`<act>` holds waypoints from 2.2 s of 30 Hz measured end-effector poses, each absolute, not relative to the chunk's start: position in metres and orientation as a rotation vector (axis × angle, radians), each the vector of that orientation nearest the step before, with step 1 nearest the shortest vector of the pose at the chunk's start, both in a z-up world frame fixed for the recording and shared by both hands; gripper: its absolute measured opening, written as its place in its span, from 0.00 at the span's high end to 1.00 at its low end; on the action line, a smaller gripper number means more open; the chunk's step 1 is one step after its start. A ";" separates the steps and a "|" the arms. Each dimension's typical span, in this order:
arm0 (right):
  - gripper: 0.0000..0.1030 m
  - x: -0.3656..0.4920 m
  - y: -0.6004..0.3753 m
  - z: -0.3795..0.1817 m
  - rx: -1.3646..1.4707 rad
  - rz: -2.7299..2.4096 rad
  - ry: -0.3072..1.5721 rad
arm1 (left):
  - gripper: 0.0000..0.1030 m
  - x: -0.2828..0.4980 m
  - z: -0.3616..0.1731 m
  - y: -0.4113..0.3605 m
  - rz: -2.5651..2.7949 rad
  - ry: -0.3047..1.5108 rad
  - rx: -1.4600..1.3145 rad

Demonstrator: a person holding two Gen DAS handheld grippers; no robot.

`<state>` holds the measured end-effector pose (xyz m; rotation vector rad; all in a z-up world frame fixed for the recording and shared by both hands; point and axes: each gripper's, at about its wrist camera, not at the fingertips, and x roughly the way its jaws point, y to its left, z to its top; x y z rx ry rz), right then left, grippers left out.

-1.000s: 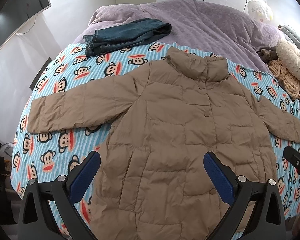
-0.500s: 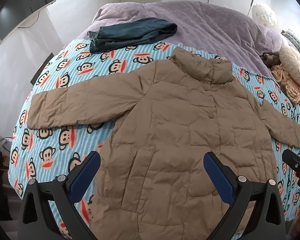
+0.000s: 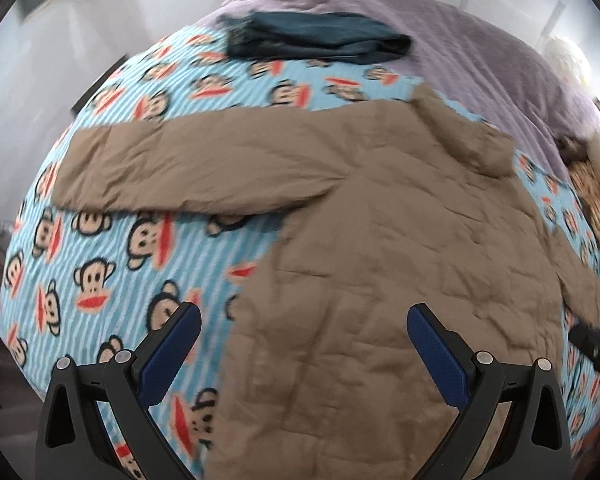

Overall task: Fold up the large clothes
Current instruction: 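Grasp the jacket side nearest the left tool and fold it over the back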

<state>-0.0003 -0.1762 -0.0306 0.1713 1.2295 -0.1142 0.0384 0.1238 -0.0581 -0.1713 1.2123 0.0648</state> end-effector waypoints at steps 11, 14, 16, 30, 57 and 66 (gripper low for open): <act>0.00 0.044 -0.075 -0.070 0.141 0.122 1.325 | 0.00 0.085 -0.121 0.270 0.146 1.098 -0.559; 0.00 0.052 -0.048 -0.079 0.093 0.165 1.337 | 0.00 0.102 -0.146 0.311 0.180 1.068 -0.673; 0.00 0.058 -0.037 -0.084 0.080 0.180 1.346 | 0.00 0.111 -0.162 0.334 0.205 1.057 -0.727; 0.00 0.111 0.003 -0.107 0.054 0.230 1.339 | 0.56 0.155 -0.197 0.398 0.357 0.972 -0.767; 0.87 0.213 0.027 -0.185 0.491 0.395 1.389 | 0.93 0.189 -0.014 0.191 -0.293 0.675 -0.259; 0.87 0.172 -0.143 -0.153 0.646 0.081 1.273 | 0.93 0.185 -0.049 -0.009 -0.639 0.817 0.039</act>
